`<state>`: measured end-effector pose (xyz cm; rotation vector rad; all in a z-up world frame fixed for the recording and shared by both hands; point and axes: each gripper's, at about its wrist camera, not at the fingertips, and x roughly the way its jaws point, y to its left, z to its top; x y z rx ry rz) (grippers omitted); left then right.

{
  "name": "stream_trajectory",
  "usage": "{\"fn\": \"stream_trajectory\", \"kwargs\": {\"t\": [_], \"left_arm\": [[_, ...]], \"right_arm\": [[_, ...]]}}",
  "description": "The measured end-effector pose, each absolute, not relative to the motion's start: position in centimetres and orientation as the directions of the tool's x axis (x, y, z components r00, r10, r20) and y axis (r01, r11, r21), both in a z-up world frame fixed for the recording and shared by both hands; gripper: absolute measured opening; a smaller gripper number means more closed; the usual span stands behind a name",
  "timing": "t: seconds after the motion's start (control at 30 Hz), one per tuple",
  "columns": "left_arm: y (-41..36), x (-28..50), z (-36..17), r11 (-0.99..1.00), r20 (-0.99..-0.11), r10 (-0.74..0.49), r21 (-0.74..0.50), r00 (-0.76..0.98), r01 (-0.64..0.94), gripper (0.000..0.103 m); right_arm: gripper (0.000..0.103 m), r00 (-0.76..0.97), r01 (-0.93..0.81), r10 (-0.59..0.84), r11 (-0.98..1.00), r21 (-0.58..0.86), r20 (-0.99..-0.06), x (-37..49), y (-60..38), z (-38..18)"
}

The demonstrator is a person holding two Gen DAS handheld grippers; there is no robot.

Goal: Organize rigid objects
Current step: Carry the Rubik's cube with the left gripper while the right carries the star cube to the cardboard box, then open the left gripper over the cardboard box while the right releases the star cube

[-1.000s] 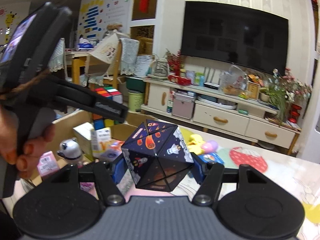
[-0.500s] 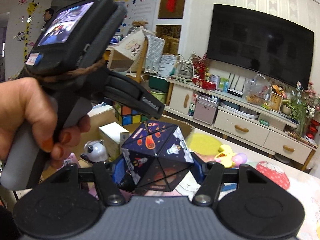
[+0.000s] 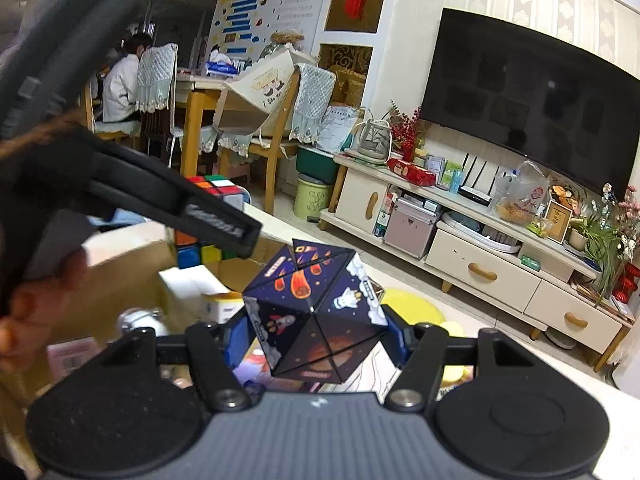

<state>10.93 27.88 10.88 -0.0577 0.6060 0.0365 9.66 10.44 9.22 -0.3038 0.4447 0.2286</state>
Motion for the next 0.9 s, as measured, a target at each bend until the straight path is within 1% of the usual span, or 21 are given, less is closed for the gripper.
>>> {"fn": "stream_trajectory", "kwargs": {"t": [0.23, 0.47, 0.5, 0.53, 0.6, 0.67, 0.9], "left_arm": [[27.9, 11.8, 10.8, 0.996, -0.590, 0.013, -0.067, 0.807, -0.065, 0.087], [28.0, 12.3, 10.6, 0.995, -0.611, 0.019, -0.063, 0.791, -0.073, 0.087], [28.0, 12.4, 10.6, 0.995, -0.613, 0.022, -0.063, 0.789, -0.077, 0.087], [28.1, 12.4, 10.6, 0.995, -0.614, 0.025, -0.064, 0.789, -0.081, 0.087], [28.2, 12.3, 10.7, 0.994, -0.612, 0.027, -0.066, 0.790, -0.085, 0.090], [28.4, 12.2, 10.9, 0.993, -0.607, 0.037, -0.064, 0.794, -0.096, 0.099], [28.9, 11.9, 11.6, 0.991, -0.590, 0.044, -0.078, 0.806, -0.111, 0.103]], "right_arm": [[0.064, 0.860, -0.297, 0.153, 0.926, -0.234, -0.486, 12.2, 10.5, 8.1], [0.064, 0.844, -0.321, 0.151, 0.911, -0.260, -0.514, 13.6, 11.4, 7.0], [0.065, 0.843, -0.322, 0.152, 0.911, -0.258, -0.516, 13.7, 11.4, 6.9], [0.069, 0.844, -0.320, 0.153, 0.913, -0.253, -0.515, 13.6, 11.4, 6.8], [0.073, 0.850, -0.310, 0.150, 0.917, -0.250, -0.505, 13.3, 11.3, 7.0], [0.077, 0.857, -0.305, 0.151, 0.919, -0.248, -0.493, 12.9, 11.1, 7.2], [0.080, 0.876, -0.261, 0.137, 0.940, -0.217, -0.462, 11.4, 9.7, 8.0]]}}
